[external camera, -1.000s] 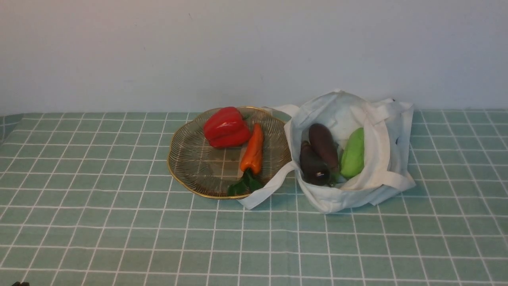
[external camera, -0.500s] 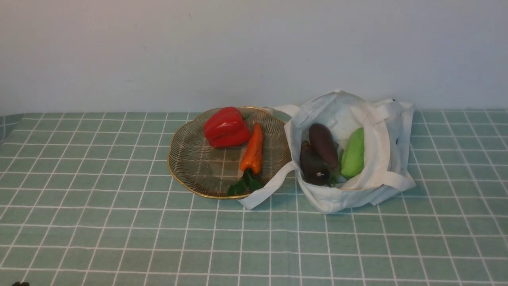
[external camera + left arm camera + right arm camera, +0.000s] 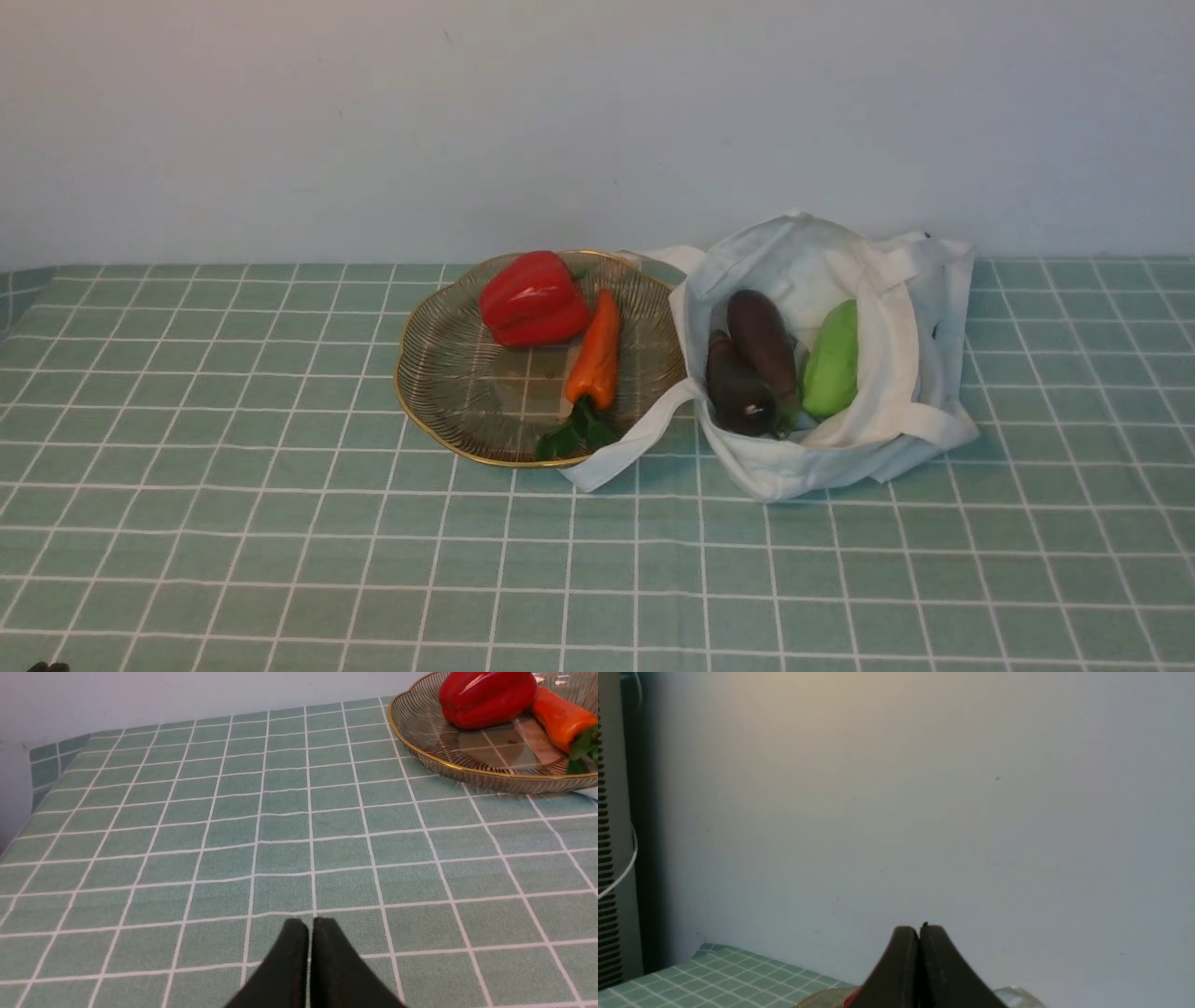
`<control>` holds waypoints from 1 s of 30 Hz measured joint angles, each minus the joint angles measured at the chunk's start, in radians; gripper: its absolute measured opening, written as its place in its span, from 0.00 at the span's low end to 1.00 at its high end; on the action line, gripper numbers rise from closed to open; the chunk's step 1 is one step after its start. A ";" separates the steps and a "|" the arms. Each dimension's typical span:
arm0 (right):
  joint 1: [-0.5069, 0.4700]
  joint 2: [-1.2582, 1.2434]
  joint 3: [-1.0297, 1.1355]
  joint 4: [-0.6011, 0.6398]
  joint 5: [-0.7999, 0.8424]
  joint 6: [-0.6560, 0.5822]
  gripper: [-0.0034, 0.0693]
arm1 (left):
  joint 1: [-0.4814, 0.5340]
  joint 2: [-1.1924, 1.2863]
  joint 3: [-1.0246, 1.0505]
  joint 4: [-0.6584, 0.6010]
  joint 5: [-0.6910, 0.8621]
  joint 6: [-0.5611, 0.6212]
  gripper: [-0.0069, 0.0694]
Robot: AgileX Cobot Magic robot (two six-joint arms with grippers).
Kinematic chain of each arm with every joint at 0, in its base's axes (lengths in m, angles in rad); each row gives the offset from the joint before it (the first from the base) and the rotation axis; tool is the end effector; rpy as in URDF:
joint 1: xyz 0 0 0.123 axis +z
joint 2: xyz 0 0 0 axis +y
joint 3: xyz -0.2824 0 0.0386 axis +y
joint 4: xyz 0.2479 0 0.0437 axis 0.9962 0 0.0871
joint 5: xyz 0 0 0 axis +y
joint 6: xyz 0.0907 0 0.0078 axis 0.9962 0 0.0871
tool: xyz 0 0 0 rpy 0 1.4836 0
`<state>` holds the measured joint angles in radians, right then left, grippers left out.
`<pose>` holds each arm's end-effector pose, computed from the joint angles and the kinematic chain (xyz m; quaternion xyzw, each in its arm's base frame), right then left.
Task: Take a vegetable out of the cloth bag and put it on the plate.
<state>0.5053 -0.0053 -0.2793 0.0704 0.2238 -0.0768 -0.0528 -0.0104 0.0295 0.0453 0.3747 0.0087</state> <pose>0.0283 0.0173 0.2850 -0.1714 0.6298 0.1913 0.7331 0.0527 -0.0013 0.1701 0.0369 0.8058 0.0061 0.5910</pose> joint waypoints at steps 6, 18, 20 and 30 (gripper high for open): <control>-0.046 -0.006 0.082 -0.037 0.014 0.000 0.03 | 0.000 0.000 0.000 0.000 0.000 0.000 0.08; -0.401 -0.006 0.307 -0.044 0.079 0.000 0.03 | 0.000 0.000 0.000 0.000 0.000 0.000 0.08; -0.420 -0.006 0.307 -0.044 0.088 0.000 0.03 | 0.000 0.000 0.000 0.000 0.000 0.000 0.08; -0.440 -0.006 0.307 -0.059 0.130 0.001 0.03 | 0.000 0.000 0.000 0.000 0.000 0.000 0.08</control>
<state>0.0648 -0.0115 0.0272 0.0112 0.3535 -0.0762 -0.0528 -0.0104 0.0295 0.0453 0.3747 0.0087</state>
